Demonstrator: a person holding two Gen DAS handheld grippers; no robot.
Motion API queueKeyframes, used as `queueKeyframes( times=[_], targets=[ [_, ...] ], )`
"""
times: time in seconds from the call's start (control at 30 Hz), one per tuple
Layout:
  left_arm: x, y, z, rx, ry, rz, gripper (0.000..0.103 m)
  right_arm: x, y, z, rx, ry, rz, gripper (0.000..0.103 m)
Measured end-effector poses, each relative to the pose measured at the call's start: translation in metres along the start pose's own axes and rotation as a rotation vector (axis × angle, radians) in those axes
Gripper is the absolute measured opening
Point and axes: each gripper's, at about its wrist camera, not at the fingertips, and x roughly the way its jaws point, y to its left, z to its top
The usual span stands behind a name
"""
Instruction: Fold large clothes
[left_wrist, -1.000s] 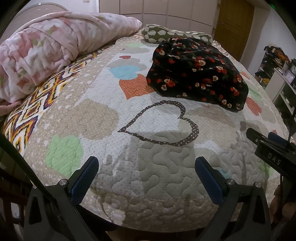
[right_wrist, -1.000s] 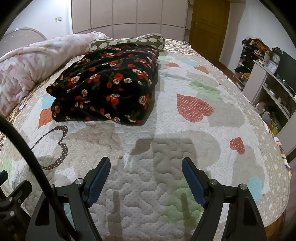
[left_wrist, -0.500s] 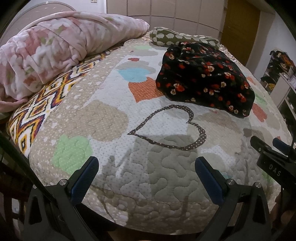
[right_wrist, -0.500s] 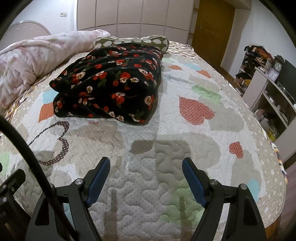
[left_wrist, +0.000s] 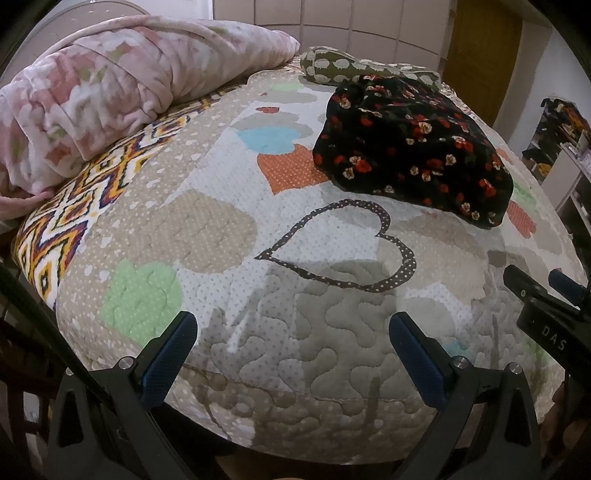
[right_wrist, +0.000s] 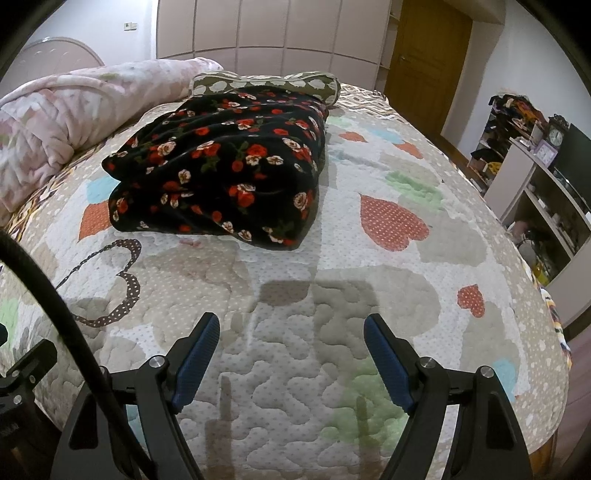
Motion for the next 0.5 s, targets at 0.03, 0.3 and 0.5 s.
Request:
queueKeyframes(
  times=[0.03, 0.3, 0.5],
  targets=[
    [0.0001, -0.0002, 0.0000, 0.001, 0.001, -0.001, 0.103, -0.0001, -0.0003, 0.0000, 0.000, 0.000, 0.000, 0.084],
    [0.0007, -0.0020, -0.0009, 0.003, 0.004, -0.001, 0.103, -0.0005, -0.0010, -0.0002, 0.004, -0.002, 0.000, 0.084],
    [0.0022, -0.0028, -0.0025, 0.006, 0.016, -0.005, 0.103, -0.0026, -0.0011, -0.0007, 0.009, -0.010, -0.004, 0.084]
  ],
)
